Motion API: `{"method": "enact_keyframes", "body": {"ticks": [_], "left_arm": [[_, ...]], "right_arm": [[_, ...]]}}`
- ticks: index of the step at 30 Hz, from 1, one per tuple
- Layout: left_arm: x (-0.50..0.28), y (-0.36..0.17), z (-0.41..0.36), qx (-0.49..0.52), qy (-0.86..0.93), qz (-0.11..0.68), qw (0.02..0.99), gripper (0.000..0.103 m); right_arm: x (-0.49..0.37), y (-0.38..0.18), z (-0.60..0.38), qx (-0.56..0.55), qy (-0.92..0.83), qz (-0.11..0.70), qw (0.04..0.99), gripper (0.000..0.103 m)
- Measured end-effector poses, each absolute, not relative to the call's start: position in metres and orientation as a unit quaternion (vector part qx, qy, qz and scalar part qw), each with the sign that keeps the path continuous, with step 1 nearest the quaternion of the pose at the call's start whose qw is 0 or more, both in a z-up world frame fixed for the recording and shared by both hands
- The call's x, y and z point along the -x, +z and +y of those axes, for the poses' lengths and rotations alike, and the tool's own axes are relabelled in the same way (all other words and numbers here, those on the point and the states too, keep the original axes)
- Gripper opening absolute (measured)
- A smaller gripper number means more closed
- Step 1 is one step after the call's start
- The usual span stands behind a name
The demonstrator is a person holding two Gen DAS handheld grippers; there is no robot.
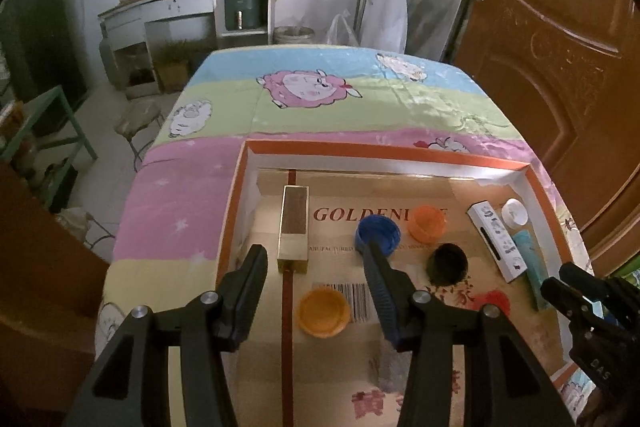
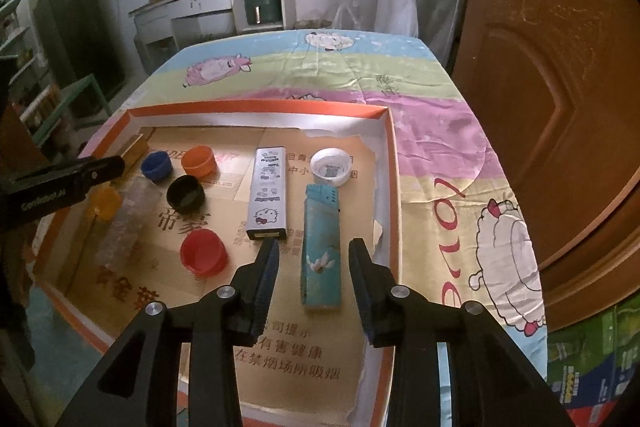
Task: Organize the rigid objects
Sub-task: 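Lower the gold box and blue lighter into the tray and open both tools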
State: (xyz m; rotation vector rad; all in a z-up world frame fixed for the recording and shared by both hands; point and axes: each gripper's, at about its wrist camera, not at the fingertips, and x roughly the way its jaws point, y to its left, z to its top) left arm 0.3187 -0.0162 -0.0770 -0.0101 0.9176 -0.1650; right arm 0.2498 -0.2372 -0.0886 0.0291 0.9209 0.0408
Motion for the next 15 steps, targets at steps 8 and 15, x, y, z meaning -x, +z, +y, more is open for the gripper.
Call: {"method": "enact_keyframes", "body": {"ticks": [8, 15], "left_arm": [[-0.288, -0.056, -0.015, 0.021, -0.079, 0.416, 0.906, 0.050], [-0.261, -0.041, -0.012, 0.022, -0.075, 0.391, 0.917, 0.061]], "right_arm": [[-0.232, -0.077, -0.232, -0.012, 0.012, 0.426, 0.904, 0.049], [-0.213, -0.063, -0.224, -0.011, 0.014, 0.411, 0.911, 0.063]]}}
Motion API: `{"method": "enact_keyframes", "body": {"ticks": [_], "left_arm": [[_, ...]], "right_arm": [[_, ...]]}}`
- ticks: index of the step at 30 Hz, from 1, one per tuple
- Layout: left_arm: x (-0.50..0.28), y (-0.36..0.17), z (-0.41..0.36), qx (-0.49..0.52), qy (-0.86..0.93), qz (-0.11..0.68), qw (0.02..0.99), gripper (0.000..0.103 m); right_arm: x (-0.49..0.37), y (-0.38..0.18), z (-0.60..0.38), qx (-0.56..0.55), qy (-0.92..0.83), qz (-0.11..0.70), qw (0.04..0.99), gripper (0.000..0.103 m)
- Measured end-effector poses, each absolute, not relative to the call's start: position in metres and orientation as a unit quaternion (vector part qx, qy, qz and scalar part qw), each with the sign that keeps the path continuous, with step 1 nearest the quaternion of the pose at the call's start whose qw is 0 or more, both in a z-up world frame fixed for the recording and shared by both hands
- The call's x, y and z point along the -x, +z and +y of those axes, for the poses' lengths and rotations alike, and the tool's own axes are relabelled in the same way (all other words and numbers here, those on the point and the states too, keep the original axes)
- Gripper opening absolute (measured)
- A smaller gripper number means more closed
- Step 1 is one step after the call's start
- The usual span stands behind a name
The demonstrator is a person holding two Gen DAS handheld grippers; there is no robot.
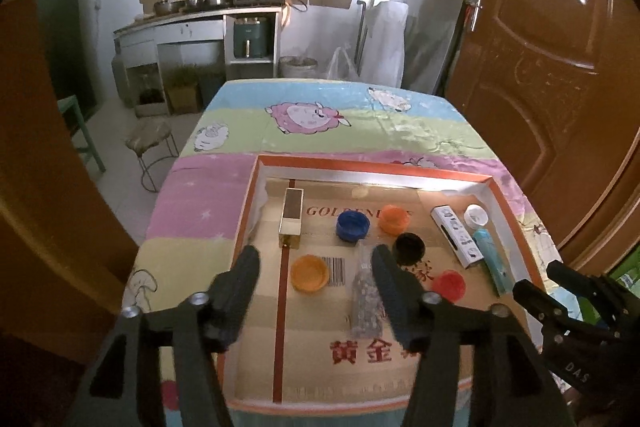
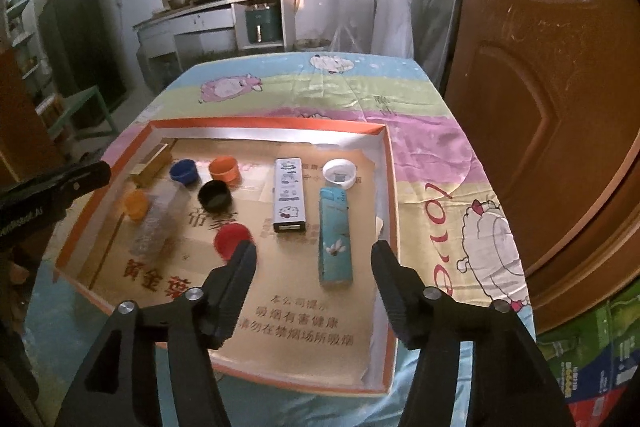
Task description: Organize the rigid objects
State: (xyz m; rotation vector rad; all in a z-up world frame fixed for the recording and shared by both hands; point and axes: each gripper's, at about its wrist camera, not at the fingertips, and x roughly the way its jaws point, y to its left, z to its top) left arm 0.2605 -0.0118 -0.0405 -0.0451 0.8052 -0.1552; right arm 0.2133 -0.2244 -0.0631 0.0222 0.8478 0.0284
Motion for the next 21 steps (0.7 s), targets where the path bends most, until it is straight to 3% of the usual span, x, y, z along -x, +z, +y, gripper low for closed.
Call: {"method": "enact_keyframes", "body": {"ticks": [21], "left_arm": [[-0.168, -0.004, -0.012, 0.013, -0.075, 0.343, 0.936, 0.063]], "right_arm": [[-0.136, -0.014, -0.199, -0.008, 0.012, 0.364, 0.931, 0.068]]}}
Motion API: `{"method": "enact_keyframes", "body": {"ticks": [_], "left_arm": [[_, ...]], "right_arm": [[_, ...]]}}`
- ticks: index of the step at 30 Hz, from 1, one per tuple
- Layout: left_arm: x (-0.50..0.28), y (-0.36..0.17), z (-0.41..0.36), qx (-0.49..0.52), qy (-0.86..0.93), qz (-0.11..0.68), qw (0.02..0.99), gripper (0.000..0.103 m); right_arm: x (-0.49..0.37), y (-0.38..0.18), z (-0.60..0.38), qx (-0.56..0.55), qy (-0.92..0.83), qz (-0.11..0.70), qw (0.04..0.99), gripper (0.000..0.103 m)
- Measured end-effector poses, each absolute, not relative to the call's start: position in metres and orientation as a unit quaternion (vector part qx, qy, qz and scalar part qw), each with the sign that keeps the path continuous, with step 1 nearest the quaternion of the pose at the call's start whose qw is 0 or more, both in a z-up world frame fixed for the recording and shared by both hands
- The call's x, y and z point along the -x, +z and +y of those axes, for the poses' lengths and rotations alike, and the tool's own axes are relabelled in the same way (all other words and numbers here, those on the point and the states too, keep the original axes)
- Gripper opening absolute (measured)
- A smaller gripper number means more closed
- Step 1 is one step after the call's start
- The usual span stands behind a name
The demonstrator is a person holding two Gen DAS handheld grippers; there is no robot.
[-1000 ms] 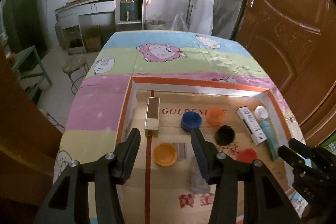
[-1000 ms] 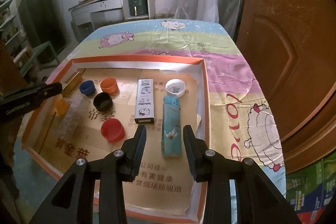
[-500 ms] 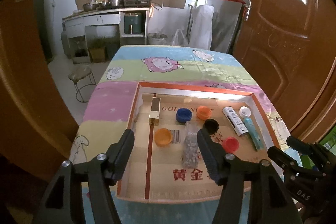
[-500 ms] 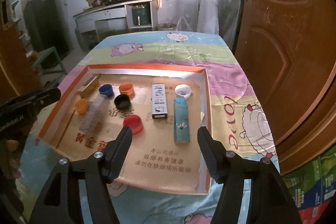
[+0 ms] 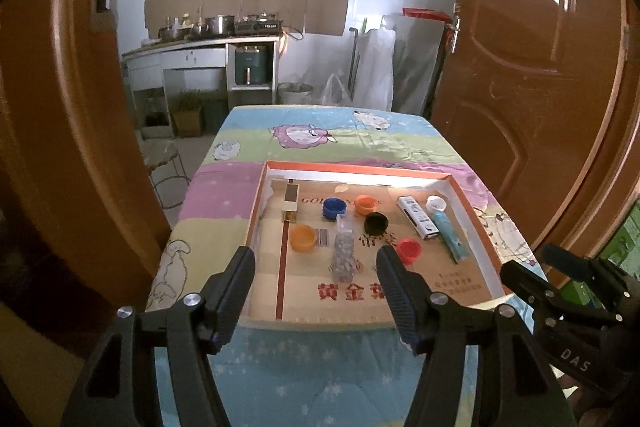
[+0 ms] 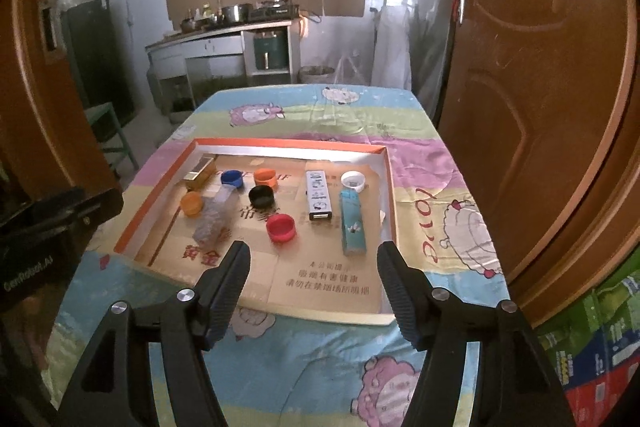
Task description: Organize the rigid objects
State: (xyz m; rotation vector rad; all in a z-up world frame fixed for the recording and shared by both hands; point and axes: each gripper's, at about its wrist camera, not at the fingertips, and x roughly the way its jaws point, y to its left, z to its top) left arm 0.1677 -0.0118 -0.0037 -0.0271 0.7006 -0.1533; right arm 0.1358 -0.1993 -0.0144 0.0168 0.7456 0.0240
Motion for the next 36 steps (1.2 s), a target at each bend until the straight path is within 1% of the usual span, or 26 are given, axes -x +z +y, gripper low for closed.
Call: {"method": "enact_keyframes", "body": {"ticks": [21, 36], "left_arm": [[-0.062, 0.024, -0.018, 0.007, -0.028, 0.288, 0.957, 0.063], [-0.012, 0.029, -0.023, 0.010, -0.024, 0.282, 0.959, 0.063]], "right_arm": [[-0.043, 0.021, -0.177, 0.001, 0.006, 0.313, 0.950, 0.068], [0.009, 0.030, -0.172, 0.006, -0.005, 0.304, 0.953, 0.068]]}}
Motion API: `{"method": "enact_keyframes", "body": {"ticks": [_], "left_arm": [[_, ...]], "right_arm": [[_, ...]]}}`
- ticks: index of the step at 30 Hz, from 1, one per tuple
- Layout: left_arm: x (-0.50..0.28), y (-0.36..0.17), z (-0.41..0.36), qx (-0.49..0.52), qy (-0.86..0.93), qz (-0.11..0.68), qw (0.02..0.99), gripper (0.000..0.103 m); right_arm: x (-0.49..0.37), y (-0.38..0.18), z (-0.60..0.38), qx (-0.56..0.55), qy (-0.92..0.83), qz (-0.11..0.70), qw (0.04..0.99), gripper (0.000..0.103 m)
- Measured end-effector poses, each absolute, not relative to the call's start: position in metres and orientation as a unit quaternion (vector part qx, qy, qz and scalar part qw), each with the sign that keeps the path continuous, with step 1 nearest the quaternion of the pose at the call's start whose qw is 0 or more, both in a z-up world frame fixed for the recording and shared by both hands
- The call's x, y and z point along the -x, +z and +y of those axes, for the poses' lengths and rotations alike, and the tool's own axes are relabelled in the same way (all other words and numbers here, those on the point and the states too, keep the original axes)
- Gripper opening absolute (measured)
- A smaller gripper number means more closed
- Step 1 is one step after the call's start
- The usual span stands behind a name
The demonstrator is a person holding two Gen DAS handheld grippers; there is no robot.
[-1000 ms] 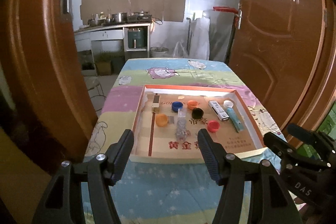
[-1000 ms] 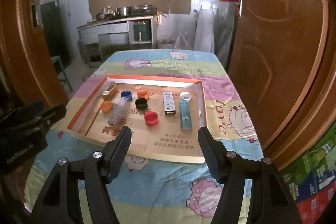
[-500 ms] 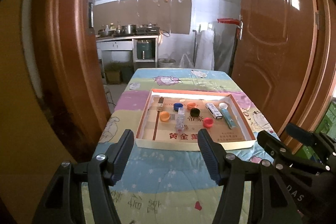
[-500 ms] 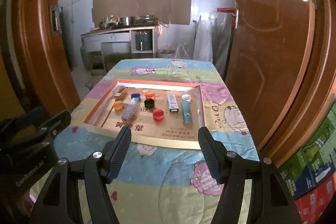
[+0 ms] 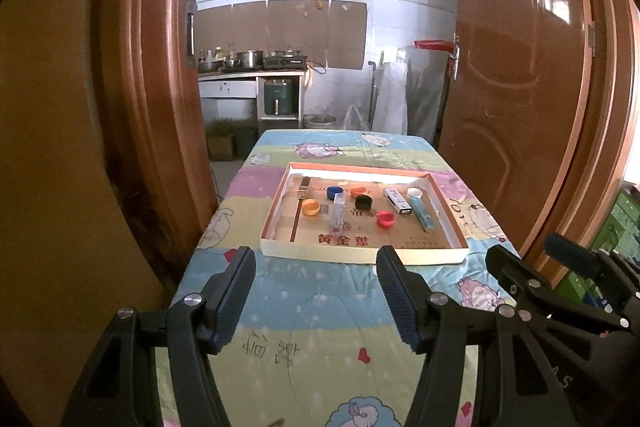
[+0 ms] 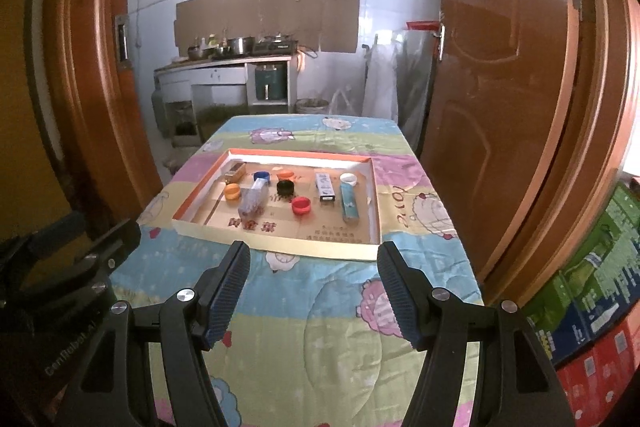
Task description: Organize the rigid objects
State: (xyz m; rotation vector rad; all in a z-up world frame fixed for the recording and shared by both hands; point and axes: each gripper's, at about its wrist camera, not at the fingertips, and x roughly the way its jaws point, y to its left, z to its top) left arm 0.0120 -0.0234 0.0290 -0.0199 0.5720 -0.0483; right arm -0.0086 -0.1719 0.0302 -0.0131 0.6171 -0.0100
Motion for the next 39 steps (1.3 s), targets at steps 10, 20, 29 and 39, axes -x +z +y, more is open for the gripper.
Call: {"method": "enact_keyframes", "body": {"ticks": [10, 20, 29, 39], "left_arm": [[0.008, 0.031, -0.022, 0.011, -0.013, 0.275, 0.961, 0.063], [0.013, 0.033, -0.023, 0.006, -0.010, 0.271, 0.963, 0.063], [0.015, 0.033, -0.023, 0.004, -0.012, 0.268, 0.963, 0.063], [0.015, 0.033, -0.023, 0.003, -0.009, 0.268, 0.963, 0.063]], "right_arm": [[0.034, 0.034, -0.168, 0.014, -0.014, 0.288, 0.957, 0.068], [0.043, 0.037, -0.170, 0.011, -0.019, 0.278, 0.960, 0.068], [0.046, 0.038, -0.169, 0.011, -0.020, 0.277, 0.961, 0.068], [0.046, 0.038, -0.167, 0.012, -0.018, 0.278, 0.960, 0.068]]}}
